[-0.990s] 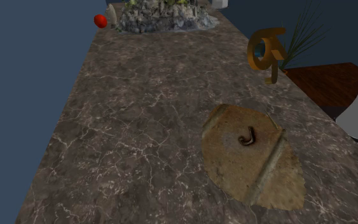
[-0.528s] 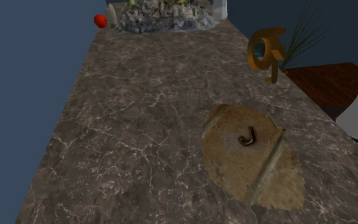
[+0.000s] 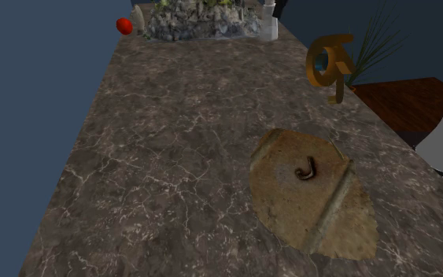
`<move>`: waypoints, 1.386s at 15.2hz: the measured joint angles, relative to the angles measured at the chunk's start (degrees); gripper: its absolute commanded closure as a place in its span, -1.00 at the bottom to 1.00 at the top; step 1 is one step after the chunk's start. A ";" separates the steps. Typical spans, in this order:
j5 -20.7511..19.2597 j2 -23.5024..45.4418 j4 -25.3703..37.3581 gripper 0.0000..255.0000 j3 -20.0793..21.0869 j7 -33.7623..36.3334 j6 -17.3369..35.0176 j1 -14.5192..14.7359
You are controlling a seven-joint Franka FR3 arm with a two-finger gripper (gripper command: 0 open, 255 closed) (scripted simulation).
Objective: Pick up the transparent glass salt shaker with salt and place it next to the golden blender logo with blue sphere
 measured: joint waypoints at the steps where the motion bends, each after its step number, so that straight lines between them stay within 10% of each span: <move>1: -0.01 -0.12 -0.85 1.00 0.09 -0.02 0.76 0.06; 21: 1.63 1.01 -14.68 1.00 0.17 -3.90 15.22 0.21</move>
